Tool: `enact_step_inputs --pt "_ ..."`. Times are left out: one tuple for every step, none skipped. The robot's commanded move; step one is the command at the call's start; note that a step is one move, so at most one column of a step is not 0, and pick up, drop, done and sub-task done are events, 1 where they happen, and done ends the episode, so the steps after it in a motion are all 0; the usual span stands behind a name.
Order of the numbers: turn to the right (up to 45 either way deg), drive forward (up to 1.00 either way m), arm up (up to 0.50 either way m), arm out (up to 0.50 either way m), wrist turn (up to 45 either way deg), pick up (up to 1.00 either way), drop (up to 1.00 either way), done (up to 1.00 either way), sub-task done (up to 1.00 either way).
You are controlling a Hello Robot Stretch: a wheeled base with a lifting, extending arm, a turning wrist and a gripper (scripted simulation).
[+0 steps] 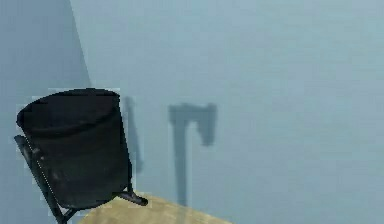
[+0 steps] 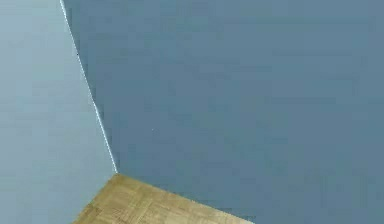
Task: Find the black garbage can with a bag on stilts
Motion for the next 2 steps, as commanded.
enact_step_inputs --pt "-30.0 0.0 0.0 0.0 0.0 0.0 0.0 0.0 0.0" --pt "0.0 0.0 0.0 0.0 0.0 0.0 0.0 1.0 0.0"
